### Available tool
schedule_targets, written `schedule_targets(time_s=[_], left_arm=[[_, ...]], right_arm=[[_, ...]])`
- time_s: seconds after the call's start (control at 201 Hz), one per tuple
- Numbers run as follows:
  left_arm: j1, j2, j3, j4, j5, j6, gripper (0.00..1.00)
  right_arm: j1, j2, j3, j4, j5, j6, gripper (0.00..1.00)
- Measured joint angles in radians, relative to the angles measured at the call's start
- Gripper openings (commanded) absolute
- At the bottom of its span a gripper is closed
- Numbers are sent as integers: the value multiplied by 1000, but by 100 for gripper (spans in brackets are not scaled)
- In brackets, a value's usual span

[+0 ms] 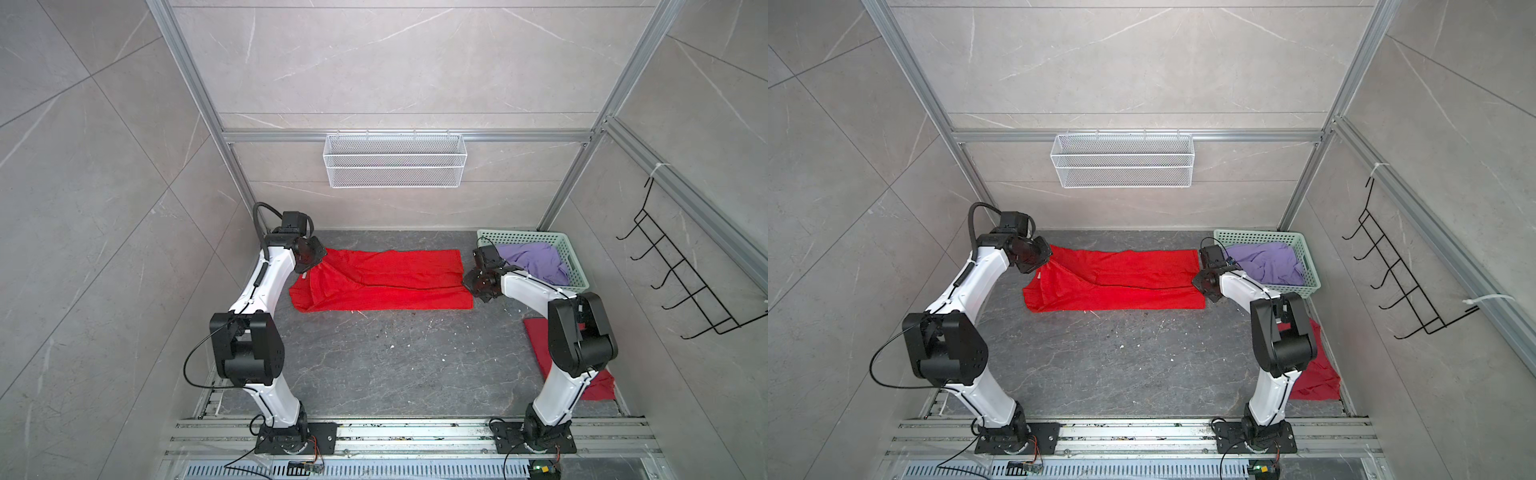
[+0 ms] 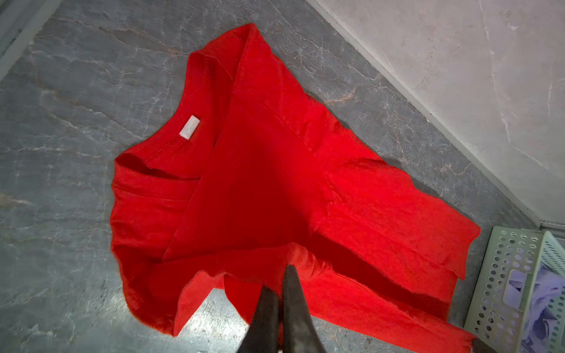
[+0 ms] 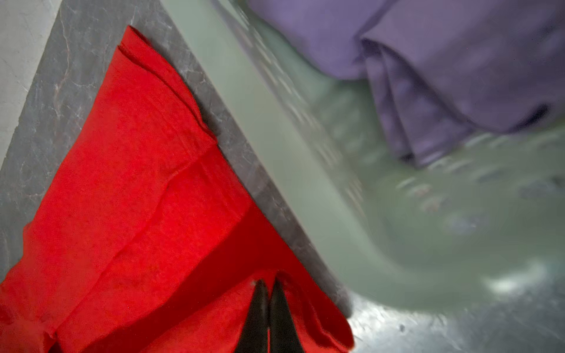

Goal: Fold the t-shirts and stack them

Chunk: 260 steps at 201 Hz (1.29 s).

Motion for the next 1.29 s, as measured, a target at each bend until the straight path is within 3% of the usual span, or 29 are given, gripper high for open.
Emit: schedule_targets(time_s=[0.279, 0.901, 1.294], left_arm=[[20, 59, 35, 9, -1, 5, 0], [78, 146, 71, 61, 37, 11, 0], [78, 268, 216, 67, 82, 58, 0]], right_arm=[[-4, 95, 130, -30, -28, -22, 0], [-20, 174, 198, -65, -29, -21, 0], [-20, 214, 253, -77, -22, -16, 3]])
